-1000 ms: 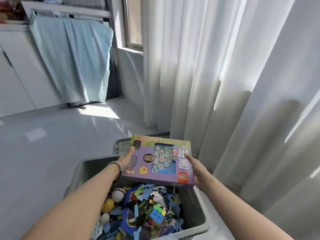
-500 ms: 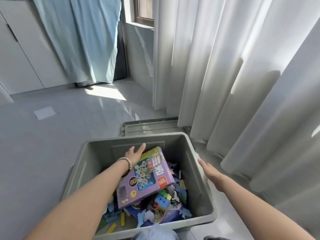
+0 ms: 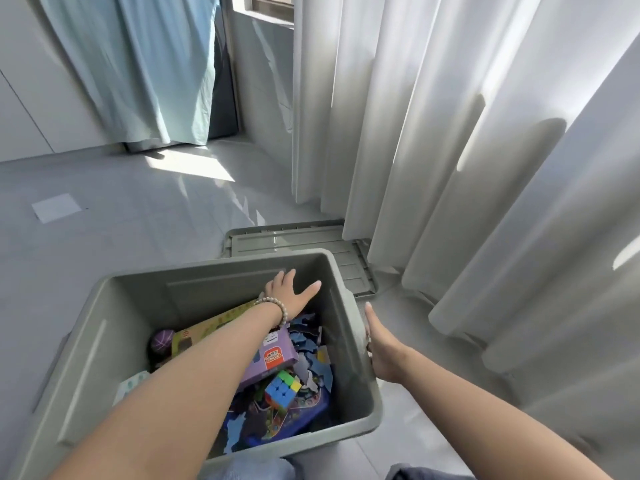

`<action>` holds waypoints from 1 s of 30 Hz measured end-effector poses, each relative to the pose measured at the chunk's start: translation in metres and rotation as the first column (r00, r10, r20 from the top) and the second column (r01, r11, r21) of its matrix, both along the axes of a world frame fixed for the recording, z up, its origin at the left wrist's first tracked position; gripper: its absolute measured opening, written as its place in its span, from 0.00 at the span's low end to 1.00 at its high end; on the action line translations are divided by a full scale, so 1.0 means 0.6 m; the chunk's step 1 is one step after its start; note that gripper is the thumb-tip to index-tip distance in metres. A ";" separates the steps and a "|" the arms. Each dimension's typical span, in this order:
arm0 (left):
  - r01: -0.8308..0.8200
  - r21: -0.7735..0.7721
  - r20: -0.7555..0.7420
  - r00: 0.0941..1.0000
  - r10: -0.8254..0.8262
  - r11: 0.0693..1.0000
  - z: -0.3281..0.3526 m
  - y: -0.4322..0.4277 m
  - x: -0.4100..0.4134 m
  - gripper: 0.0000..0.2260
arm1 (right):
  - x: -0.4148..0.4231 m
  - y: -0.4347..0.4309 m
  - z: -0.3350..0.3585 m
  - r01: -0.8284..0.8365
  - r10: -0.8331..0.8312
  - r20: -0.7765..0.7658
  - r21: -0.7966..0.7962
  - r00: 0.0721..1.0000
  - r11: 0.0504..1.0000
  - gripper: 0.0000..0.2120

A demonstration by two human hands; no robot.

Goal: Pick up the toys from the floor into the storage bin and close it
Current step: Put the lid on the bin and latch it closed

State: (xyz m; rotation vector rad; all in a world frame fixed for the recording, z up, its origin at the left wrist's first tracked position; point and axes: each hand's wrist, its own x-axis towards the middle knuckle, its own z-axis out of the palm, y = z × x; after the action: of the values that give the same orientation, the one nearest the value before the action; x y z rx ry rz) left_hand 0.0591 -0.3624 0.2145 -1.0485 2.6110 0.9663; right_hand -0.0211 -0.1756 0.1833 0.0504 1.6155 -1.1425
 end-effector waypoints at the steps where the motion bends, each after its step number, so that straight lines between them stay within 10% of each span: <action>1: 0.020 -0.036 0.010 1.000 -0.020 0.999 0.001 0.000 -0.008 0.36 | 0.004 -0.006 0.000 -0.025 0.025 0.021 -0.023 0.999 0.999 0.37; 13: 0.200 -0.443 0.080 0.980 -0.184 0.874 -0.068 -0.085 -0.158 0.33 | -0.204 -0.019 -0.102 0.295 -0.305 -0.225 -0.077 0.925 0.952 0.28; 30: -0.019 -0.511 -0.156 0.985 -0.070 0.859 -0.142 -0.119 -0.190 0.27 | -0.324 -0.170 -0.348 -0.178 0.312 -0.542 0.286 0.780 0.941 0.31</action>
State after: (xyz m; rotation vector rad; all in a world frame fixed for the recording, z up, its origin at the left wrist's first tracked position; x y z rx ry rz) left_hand -0.0547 -0.4337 0.1294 -1.0632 3.1116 0.3575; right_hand -0.2152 -0.2779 -0.0254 -0.3999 2.2149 -0.8003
